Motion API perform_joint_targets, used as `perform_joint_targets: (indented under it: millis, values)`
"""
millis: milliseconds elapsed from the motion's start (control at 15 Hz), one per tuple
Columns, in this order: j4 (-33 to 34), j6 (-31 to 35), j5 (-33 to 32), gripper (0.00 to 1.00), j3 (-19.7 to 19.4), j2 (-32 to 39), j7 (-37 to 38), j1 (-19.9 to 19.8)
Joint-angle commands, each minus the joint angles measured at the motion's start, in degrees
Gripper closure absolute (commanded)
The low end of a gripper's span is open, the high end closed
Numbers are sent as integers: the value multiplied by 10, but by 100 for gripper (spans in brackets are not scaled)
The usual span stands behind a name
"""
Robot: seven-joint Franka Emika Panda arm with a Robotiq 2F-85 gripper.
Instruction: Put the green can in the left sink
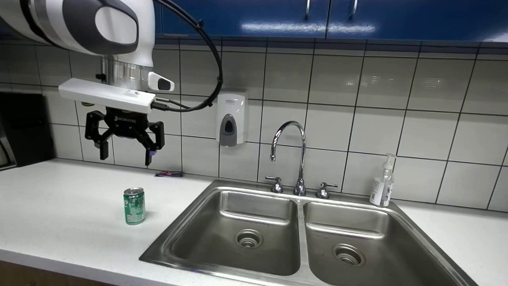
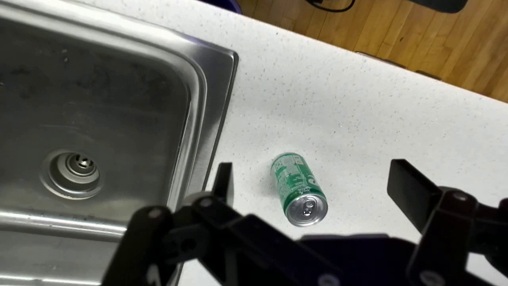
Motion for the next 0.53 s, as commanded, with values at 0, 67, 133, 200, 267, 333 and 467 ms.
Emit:
perform_joint_targets:
  millis: [0, 67, 133, 200, 267, 333, 467]
  values:
    - [0, 80, 10, 0, 18, 77, -3, 13]
    - [-1, 100, 10, 0, 21, 97, -4, 16]
    - [-1, 118, 12, 0, 23, 118, -6, 19]
    - [-2, 133, 14, 0, 25, 137, -6, 23]
    - [-2, 148, 15, 0, 28, 155, -8, 26]
    - [-3, 162, 16, 0, 31, 172, -10, 29]
    - [-2, 186, 21, 0, 37, 202, -13, 35]
